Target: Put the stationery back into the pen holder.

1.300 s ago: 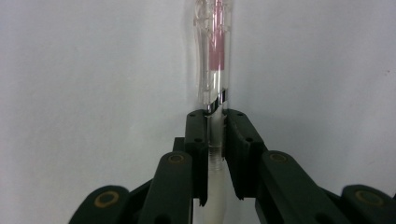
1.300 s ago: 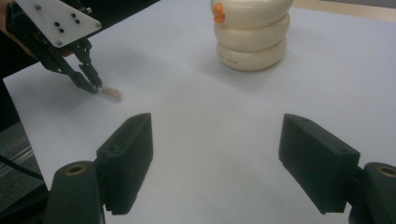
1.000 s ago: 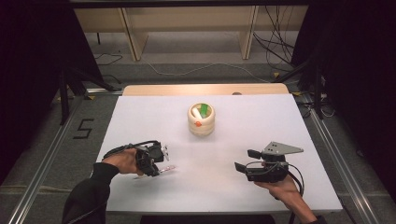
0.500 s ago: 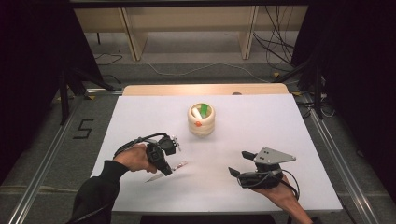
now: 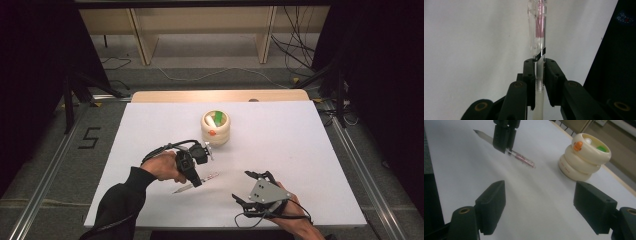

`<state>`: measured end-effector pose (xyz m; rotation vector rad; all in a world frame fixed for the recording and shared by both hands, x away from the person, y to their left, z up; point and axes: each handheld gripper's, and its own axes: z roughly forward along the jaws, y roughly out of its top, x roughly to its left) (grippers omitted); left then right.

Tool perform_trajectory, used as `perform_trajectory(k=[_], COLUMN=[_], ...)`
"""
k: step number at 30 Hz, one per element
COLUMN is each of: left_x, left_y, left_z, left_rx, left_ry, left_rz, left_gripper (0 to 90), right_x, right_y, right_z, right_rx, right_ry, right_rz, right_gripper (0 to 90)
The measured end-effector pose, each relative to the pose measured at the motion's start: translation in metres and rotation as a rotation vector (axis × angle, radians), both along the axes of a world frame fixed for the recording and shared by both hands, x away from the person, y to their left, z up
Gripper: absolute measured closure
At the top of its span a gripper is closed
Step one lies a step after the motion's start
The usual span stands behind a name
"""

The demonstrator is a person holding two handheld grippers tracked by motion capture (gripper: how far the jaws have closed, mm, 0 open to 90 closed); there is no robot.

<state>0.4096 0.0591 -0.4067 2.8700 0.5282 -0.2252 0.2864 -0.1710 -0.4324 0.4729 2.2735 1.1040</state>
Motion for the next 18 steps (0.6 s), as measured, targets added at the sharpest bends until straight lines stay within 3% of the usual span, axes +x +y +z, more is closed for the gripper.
perform_trajectory(k=[2, 5, 9, 12, 14, 16, 18], left_x=[0.0, -0.001, -0.001, -0.002, -0.003, -0.005, -0.006], left_y=[-0.004, -0.008, -0.014, -0.018, -0.021, -0.023, -0.025], left_z=[0.001, 0.002, 0.005, 0.007, 0.008, 0.008, 0.009], left_rx=[-0.006, -0.009, -0.019, -0.018, -0.014, -0.009, -0.008], left_ry=[0.003, 0.002, -0.005, -0.002, -0.005, -0.013, -0.011], left_rz=[-0.011, -0.022, -0.023, -0.036, -0.048, -0.056, -0.056], left_gripper=[79.5, 79.5, 79.5, 79.6, 79.5, 79.5, 79.5], right_x=[-0.003, -0.004, -0.008, -0.008, -0.009, -0.009, -0.009], right_y=[0.007, 0.011, 0.02, 0.023, 0.029, 0.031, 0.035], right_z=[-0.002, -0.003, -0.008, -0.009, -0.012, -0.013, -0.016], right_rx=[-0.039, -0.064, -0.136, -0.153, -0.203, -0.215, -0.269], right_ry=[-0.051, -0.073, -0.124, -0.139, -0.186, -0.205, -0.242], right_rz=[0.008, 0.018, 0.032, 0.027, 0.025, 0.024, 0.027], right_gripper=[26.7, 26.7, 26.8, 26.9, 27.5, 27.6, 28.3])
